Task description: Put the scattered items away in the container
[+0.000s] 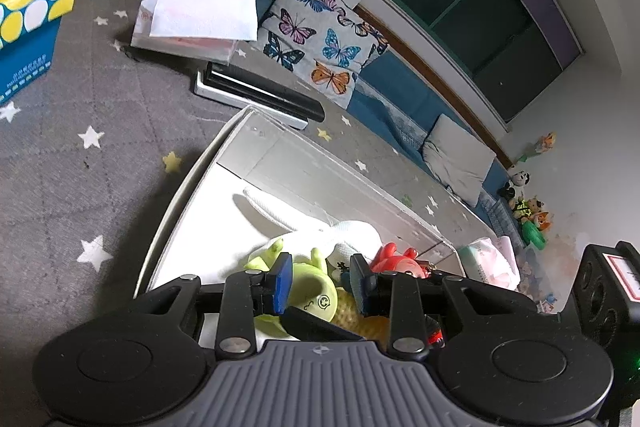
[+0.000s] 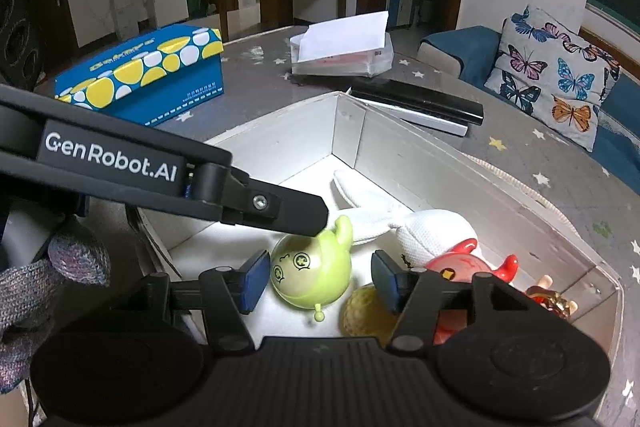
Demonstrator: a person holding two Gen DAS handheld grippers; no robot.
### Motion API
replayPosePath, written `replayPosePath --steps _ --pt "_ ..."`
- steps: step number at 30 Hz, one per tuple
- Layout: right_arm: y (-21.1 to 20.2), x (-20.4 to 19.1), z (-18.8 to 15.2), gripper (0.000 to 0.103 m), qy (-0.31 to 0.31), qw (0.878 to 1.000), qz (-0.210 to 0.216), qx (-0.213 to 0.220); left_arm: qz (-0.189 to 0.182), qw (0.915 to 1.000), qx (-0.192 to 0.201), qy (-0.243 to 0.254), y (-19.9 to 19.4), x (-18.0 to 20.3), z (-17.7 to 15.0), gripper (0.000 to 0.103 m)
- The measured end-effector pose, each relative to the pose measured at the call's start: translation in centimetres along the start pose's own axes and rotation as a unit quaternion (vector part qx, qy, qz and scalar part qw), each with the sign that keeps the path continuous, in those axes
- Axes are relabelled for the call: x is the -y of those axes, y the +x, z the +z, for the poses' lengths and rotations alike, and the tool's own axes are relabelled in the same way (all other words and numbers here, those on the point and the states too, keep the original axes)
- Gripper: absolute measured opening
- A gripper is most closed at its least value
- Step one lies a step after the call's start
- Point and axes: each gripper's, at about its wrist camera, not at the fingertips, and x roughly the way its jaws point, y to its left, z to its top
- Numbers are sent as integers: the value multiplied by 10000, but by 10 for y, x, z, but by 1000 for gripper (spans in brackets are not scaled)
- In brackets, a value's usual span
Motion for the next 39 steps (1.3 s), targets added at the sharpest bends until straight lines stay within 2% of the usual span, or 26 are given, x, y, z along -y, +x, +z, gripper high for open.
replayPosePath --steps 6,10,12,14,19,22,27,32,36,39 --pt "-24 -2 -10 60 29 9994 -123 315 159 9995 201 210 -17 10 -7 33" --pt "-50 -6 -22 73 132 9977 -241 619 377 9971 349 559 -31 24 -17 33" --pt "-63 -9 -28 74 152 9963 -318 779 480 9952 412 744 -39 32 -23 33" --pt "-74 -11 -33 82 178 9950 -369 910 516 9938 468 864 -48 38 -29 34" --pt "-108 -16 -49 89 289 9904 -481 1264 600 9905 555 1105 -68 54 -49 35" --pt "-121 -19 -58 102 390 9876 -579 1410 659 9892 579 1172 -78 61 -62 35" --pt "-142 -24 -78 103 588 9839 -652 1557 699 9887 489 1231 -88 67 -83 35" --pt "-150 -28 -96 103 735 9821 -799 1538 1001 9851 458 1321 -94 70 -100 35" --pt "-155 -29 -110 103 858 9808 -882 1510 1089 9845 416 1307 -96 69 -109 35" --pt "-156 -31 -119 103 992 9793 -940 1495 1370 9786 447 1472 -96 72 -117 35"
